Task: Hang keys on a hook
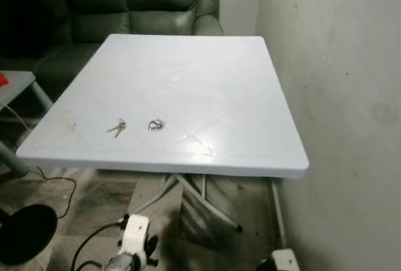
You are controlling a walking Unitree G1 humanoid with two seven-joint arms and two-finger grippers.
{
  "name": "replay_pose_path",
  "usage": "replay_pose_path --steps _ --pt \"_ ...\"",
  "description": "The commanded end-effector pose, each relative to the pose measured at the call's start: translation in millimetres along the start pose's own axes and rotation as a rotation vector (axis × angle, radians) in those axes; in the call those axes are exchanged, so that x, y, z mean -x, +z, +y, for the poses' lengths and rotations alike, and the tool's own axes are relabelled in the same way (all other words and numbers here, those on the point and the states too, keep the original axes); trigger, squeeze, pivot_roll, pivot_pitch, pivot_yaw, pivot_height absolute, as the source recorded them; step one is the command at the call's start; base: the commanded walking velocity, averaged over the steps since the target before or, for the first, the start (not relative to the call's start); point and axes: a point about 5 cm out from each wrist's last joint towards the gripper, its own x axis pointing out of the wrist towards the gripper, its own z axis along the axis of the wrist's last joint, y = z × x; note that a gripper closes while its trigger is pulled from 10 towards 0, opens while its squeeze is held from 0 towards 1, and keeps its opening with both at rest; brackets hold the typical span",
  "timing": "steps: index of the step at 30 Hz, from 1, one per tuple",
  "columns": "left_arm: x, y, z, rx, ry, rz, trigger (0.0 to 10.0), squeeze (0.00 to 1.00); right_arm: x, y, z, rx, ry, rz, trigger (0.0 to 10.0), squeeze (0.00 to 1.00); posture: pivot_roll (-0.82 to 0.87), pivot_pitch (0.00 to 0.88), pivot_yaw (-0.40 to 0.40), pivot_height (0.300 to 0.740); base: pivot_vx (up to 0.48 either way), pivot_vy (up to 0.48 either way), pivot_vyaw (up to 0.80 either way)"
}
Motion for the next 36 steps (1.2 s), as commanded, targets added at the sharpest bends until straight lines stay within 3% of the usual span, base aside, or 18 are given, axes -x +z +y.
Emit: replay_pose_path --steps 1,9,13,14,21,28,36 --pt "-1.0 12 2.3 -0.022 -0.025 -0.071 10.0 0.0 -4.1 17 4.5 0.02 0.044 -0.089 10.0 0.0 -0.1 0.0 0.01 0.74 0.0 0.0 0.0" --pt "-1.4 41 -10.8 -0.161 -0.208 -0.257 10.0 0.0 -5.2 56 16.7 0.176 0.243 -0.308 10.0 0.0 -0.11 0.0 0.019 0.74 0.0 0.0 0.0" --pt "-1.0 55 -16.0 -0.213 -0.272 -0.334 10.0 0.0 -4.2 69 19.9 0.201 0.294 -0.379 10.0 0.0 -0.1 0.0 0.019 0.74 0.0 0.0 0.0" --pt "-1.0 58 -17.2 -0.221 -0.284 -0.351 10.0 0.0 -3.8 72 20.8 0.211 0.305 -0.399 10.0 1.0 -0.1 0.0 0.019 0.74 0.0 0.0 0.0" --pt "2.0 81 -28.6 -0.287 -0.351 -0.489 10.0 0.0 4.2 97 28.4 0.296 0.409 -0.556 10.0 1.0 -0.1 0.0 0.018 0.74 0.0 0.0 0.0" --pt "7.7 91 -32.3 -0.313 -0.389 -0.555 10.0 0.0 10.9 113 30.9 0.287 0.446 -0.655 10.0 1.0 -0.09 0.0 0.023 0.74 0.0 0.0 0.0" --pt "16.7 119 -29.0 -0.351 -0.422 -0.652 10.0 0.0 15.1 145 34.7 0.241 0.47 -0.764 10.0 1.0 -0.08 0.003 0.029 0.74 0.0 0.0 0.0"
